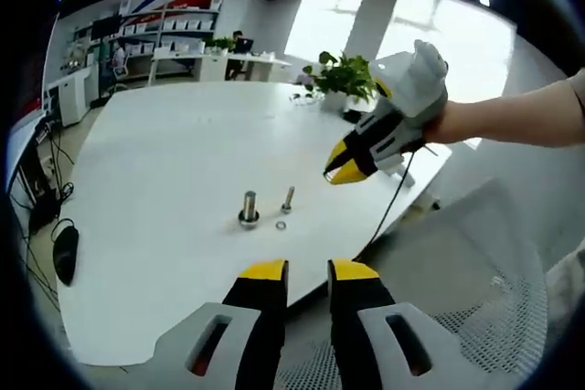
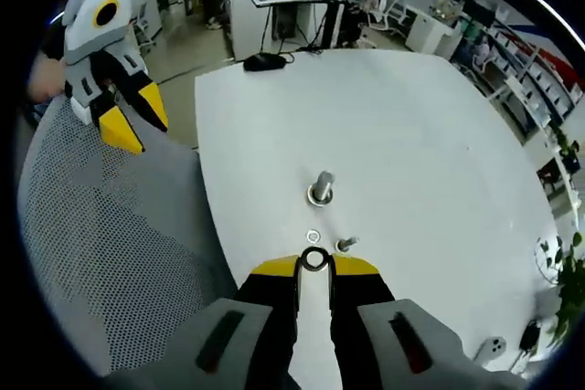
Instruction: Place the washer onto the threaded stud by aligning its center hole with the stud, sliding it down to the base, and recovering from edge contact or off-axis alignment until the washer reaches the visible bottom stop.
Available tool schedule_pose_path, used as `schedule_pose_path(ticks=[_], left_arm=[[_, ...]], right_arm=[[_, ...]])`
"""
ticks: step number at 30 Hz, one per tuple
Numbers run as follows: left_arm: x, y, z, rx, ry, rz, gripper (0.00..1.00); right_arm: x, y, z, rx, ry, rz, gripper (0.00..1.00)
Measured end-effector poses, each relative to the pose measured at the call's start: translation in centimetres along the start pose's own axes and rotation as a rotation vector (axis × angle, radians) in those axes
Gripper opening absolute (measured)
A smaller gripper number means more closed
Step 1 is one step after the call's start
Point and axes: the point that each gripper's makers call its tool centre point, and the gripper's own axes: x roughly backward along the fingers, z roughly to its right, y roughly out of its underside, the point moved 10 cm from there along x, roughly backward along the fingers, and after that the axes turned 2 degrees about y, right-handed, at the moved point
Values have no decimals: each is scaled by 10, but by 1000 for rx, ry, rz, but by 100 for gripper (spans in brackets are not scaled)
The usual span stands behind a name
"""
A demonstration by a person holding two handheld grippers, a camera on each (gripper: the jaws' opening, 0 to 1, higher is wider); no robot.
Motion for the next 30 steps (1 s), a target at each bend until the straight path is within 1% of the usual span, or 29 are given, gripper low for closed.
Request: schedule_pose_path(ticks=[8,15,19,22,26,30], left_arm=[[0,1,-1,6,-16,-9,15],[0,1,-2,10,-23,-15,15],[0,1,-2,10,-24,-18,15],[0,2,-2,14,-30,-14,15],[0,1,-2,17,-29,-9,15],[0,2,-2,12,-23,-15,15]], right_arm=[[3,11,15,-7,8,-12,13],[-3,17,28,-21,15,-24,13],[-12,13,29,-13,7,-33,13],[-23,5,29,19,-6,-50,13],[-34,-6,30,37,-20,-57,13],[-44,-9,33,78,-25,-84,13]])
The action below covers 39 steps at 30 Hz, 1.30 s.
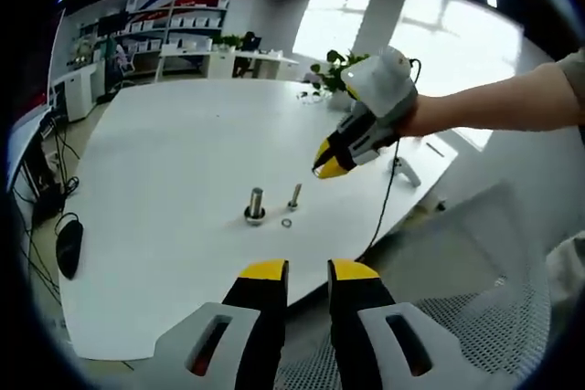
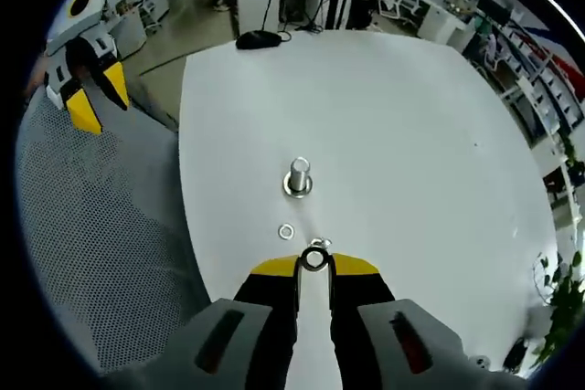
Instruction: Place the washer onto the threaded stud by aligning its center hole with the stud, sliding it down to the base, and recovering from edge contact or off-axis alignment until the washer reaches the visible bottom stop.
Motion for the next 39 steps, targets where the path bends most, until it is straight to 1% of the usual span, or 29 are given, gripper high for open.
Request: schedule_pose_path(ticks=[11,15,20,23,32,39], left_arm=[[0,0,-1,6,-3,2,15],[0,0,-1,8,-5,-3,15],[0,1,-1,8,-5,-7,15],[0,1,-1,8,-4,-8,15],[-1,0,-1,9,-3,-12,15],[-1,1,-1,8,-1,-15,14]], right_arm=[[-17,-5,12,16,-15,-45,13],[-22,-5,16,7,-16,-54,13],[-29,-5,15,45,-28,-82,13],[-34,-4,15,51,-34,-92,13],[-40,0,16,56,-50,-115,13],[-41,-1,17,56,-58,-111,13]])
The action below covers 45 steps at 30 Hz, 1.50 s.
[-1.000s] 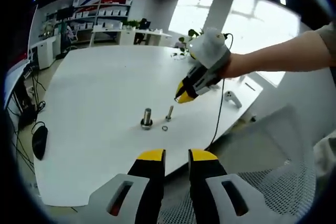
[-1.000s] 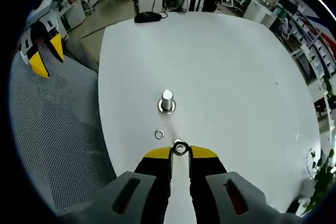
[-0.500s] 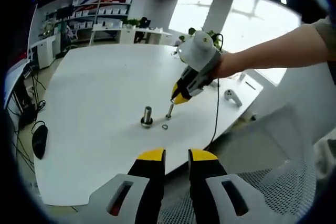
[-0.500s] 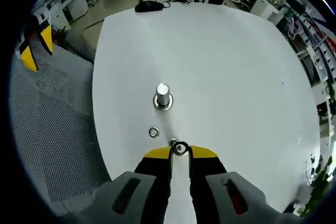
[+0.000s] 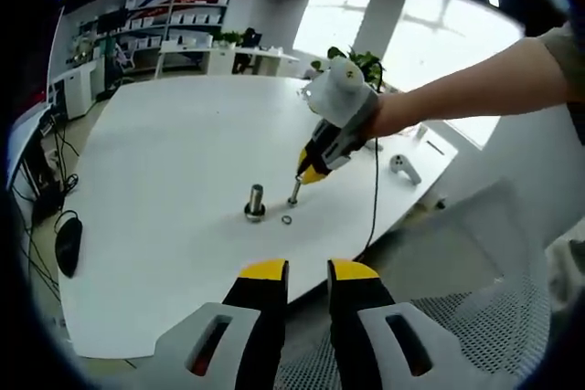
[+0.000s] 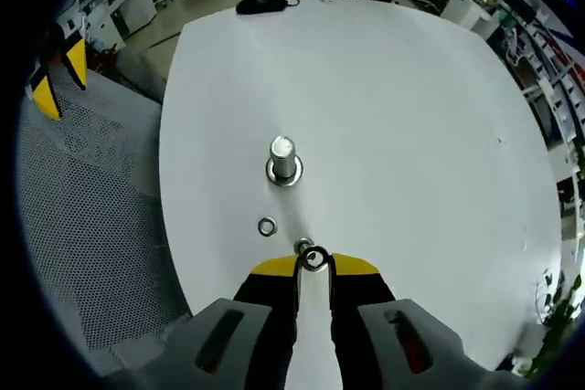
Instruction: Place the washer onto the threaded stud by aligning its center hole with the stud, sliding it down to the base, and recovering from edge contact or off-axis alignment until the washer reaches the visible bottom stop.
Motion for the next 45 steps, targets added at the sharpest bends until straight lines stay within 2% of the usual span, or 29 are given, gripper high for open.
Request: schedule_pose_path(ticks=[12,17,32,45], left_arm=[[-1,0,0,-1,2,-6,14],[0,0,0,1,0,-6,14],[-1,1,-2,4,-11,-18,14],[-1,1,-1,2,-6,-20,14]], right_arm=[[-5,-1,-3,18,-18,-6,13],[-14,-1,-4,31,-24,-22,13],[-49,13,0,-21,-31,-105,14],[-43,16,-1,-91,-18,-110,17]])
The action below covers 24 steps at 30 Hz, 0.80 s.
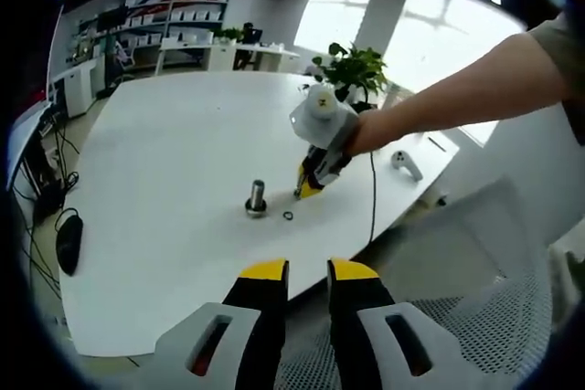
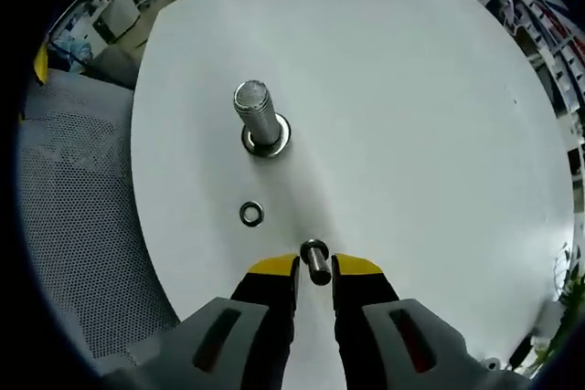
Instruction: Place the washer onto the threaded stud by aligning its center hole with the stud, sliding it down to the base, and recovering from edge contact or off-axis alignment until the washer reaches the visible bottom stop.
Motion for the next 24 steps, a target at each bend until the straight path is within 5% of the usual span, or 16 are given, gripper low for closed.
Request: schedule_pose_path(ticks=[16,24], left_arm=[[0,-1,2,-10,26,11,14],[1,-1,3,-12,35,25,14]], right_arm=[[10,19,-27,-162,-10,-20,19],[6,9,-45,-135,-22,-10,20]])
